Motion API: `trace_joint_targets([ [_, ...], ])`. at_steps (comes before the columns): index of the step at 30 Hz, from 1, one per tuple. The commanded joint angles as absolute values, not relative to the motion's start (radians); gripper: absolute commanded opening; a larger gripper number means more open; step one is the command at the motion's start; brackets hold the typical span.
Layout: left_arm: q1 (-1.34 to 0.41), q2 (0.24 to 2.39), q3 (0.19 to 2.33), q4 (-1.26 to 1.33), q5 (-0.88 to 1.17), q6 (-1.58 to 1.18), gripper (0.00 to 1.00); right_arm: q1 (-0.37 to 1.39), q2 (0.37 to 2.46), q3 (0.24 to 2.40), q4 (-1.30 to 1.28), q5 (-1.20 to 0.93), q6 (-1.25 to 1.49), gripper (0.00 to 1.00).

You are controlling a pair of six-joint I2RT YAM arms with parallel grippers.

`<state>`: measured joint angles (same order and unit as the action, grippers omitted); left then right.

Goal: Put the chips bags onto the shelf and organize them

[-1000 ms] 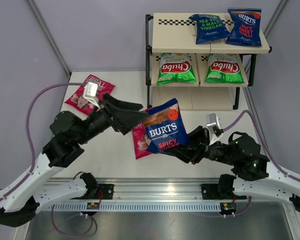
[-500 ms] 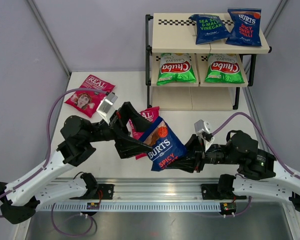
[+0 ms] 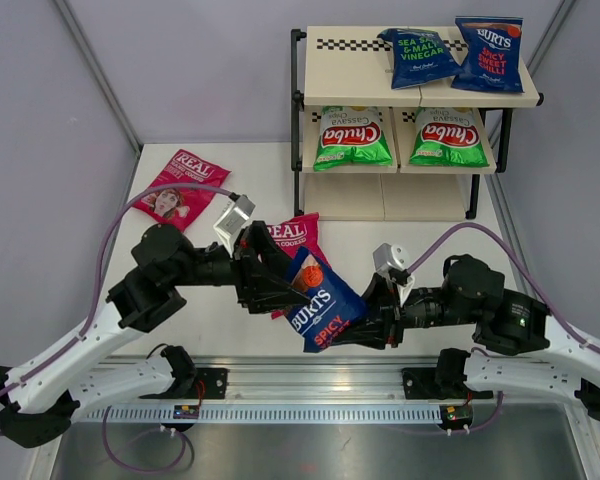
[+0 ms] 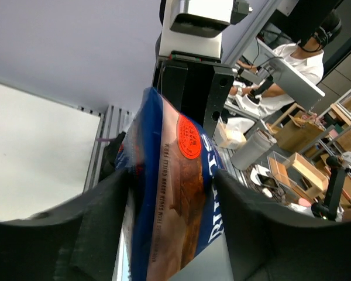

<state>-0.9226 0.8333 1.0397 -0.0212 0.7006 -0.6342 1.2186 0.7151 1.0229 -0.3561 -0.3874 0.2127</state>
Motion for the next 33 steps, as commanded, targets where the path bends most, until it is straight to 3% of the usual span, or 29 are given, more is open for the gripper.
trace_joint_targets([
  [1, -0.928, 0.835, 1.097, -0.063, 0.793, -0.577, 0.53, 1.221, 0.732, 1.078, -0.394, -0.373, 0.175, 0.11],
  [4, -0.928, 0.822, 1.114, -0.107, 0.785, -0.543, 0.34, 1.223, 0.721, 1.077, -0.417, -0.312, 0.189, 0.12],
  [15, -0.927, 0.842, 1.206, -0.253, 0.749, -0.456, 0.0, 1.221, 0.657, 1.02, -0.408, -0.244, 0.23, 0.29],
  [18, -0.927, 0.833, 1.201, -0.224, 0.73, -0.468, 0.0, 1.221, 0.653, 0.993, -0.376, -0.25, 0.248, 0.32],
  [20, -0.927, 0.813, 1.186, -0.18, 0.698, -0.492, 0.0, 1.223, 0.649, 0.967, -0.35, -0.224, 0.273, 0.49],
  [22, -0.928, 0.793, 1.183, -0.157, 0.664, -0.514, 0.0, 1.221, 0.635, 0.939, -0.334, -0.155, 0.302, 0.71],
  [23, -0.927, 0.785, 1.181, -0.147, 0.651, -0.521, 0.0, 1.221, 0.624, 0.93, -0.328, -0.128, 0.314, 0.86],
  [25, -0.927, 0.775, 1.181, -0.118, 0.611, -0.548, 0.0, 1.221, 0.592, 0.896, -0.31, -0.071, 0.343, 0.97],
  [29, -0.927, 0.747, 1.163, -0.029, 0.551, -0.615, 0.0, 1.221, 0.506, 0.813, -0.197, -0.066, 0.42, 0.99],
  [33, -0.927, 0.747, 1.12, 0.099, 0.531, -0.744, 0.0, 1.221, 0.453, 0.695, 0.115, -0.078, 0.517, 1.0],
])
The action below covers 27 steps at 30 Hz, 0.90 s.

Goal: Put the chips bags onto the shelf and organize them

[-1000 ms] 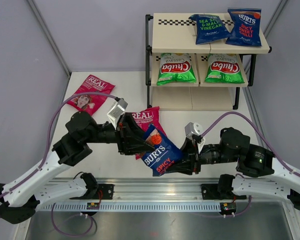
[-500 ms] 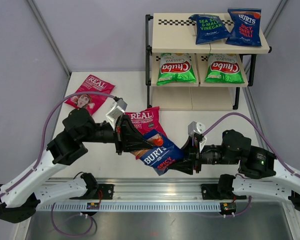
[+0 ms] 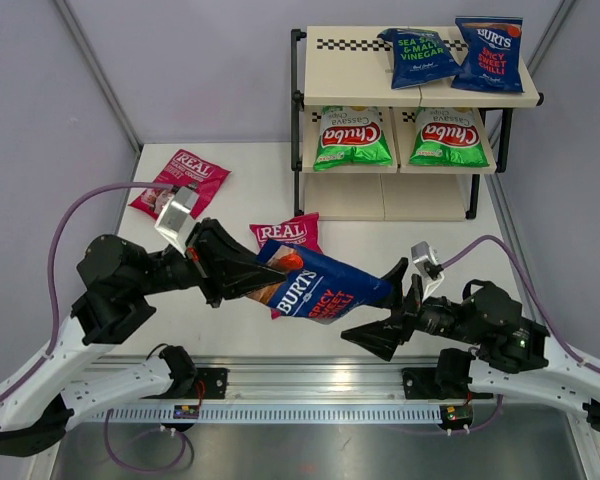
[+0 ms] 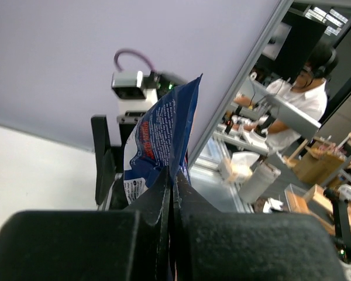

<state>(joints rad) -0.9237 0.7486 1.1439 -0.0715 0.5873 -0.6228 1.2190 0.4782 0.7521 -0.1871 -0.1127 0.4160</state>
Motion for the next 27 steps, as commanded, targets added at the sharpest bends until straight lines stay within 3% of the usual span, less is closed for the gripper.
trace_joint_targets([
  [1, -0.927, 0.747, 1.106, 0.159, 0.528, -0.767, 0.0, 1.221, 0.449, 0.666, 0.155, -0.077, 0.522, 1.0],
  [9, -0.927, 0.747, 1.028, 0.242, 0.404, -0.894, 0.0, 1.221, 0.499, 0.601, 0.498, -0.077, 0.54, 0.95],
  [19, -0.928, 0.752, 0.957, 0.354, 0.413, -0.999, 0.0, 1.221, 0.517, 0.6, 0.552, 0.047, 0.529, 0.85],
  [27, -0.927, 0.753, 0.96, 0.328, 0.396, -0.985, 0.0, 1.221, 0.523, 0.609, 0.552, 0.049, 0.548, 0.52],
])
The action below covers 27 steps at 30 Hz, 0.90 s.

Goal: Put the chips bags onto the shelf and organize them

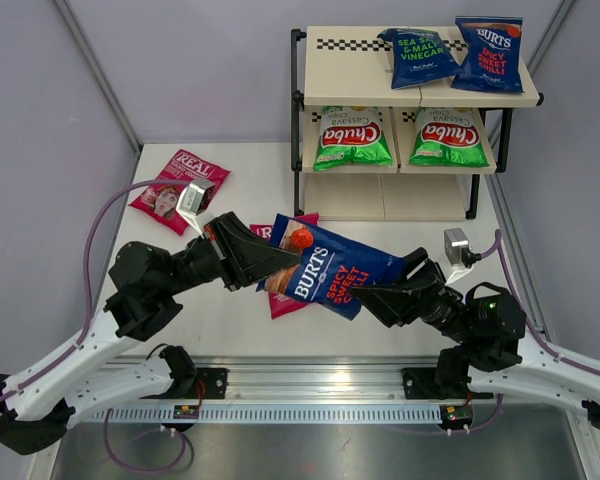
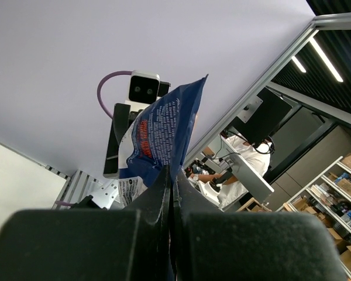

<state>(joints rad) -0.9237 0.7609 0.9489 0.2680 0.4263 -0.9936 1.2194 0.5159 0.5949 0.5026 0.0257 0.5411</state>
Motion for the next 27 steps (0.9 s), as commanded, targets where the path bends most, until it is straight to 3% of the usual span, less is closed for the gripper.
trace_joint_targets([
  [1, -0.925, 0.749, 0.965, 0.301, 0.391, -0.973, 0.0, 1.223, 0.522, 0.606, 0.551, 0.049, 0.551, 0.49],
  [5, -0.916, 0.742, 1.017, 0.175, 0.335, -0.907, 0.0, 1.221, 0.511, 0.597, 0.526, 0.049, 0.551, 0.31],
  [6, -0.911, 0.744, 1.049, 0.146, 0.327, -0.875, 0.0, 1.223, 0.511, 0.594, 0.528, 0.051, 0.549, 0.22],
  [7, -0.899, 0.755, 1.067, 0.08, 0.318, -0.861, 0.0, 1.221, 0.509, 0.594, 0.52, 0.054, 0.549, 0.0],
  [14, -0.782, 0.853, 1.224, -0.118, 0.472, -0.733, 0.01, 1.221, 0.502, 0.64, 0.396, 0.093, 0.561, 0.0],
  [18, -0.746, 0.854, 1.233, -0.142, 0.517, -0.686, 0.3, 1.223, 0.488, 0.646, 0.362, 0.161, 0.589, 0.0],
  [19, -0.742, 0.85, 1.236, -0.159, 0.503, -0.672, 0.49, 1.221, 0.489, 0.647, 0.35, 0.185, 0.601, 0.0],
  [23, -0.729, 0.804, 1.264, -0.32, 0.219, -0.611, 0.92, 1.221, 0.523, 0.687, 0.256, 0.374, 0.65, 0.0],
  [24, -0.724, 0.784, 1.275, -0.412, 0.149, -0.603, 0.99, 1.221, 0.531, 0.712, 0.238, 0.412, 0.661, 0.0],
  [27, -0.724, 0.773, 1.308, -0.581, -0.139, -0.571, 0.99, 1.221, 0.563, 0.759, 0.184, 0.576, 0.715, 0.0],
])
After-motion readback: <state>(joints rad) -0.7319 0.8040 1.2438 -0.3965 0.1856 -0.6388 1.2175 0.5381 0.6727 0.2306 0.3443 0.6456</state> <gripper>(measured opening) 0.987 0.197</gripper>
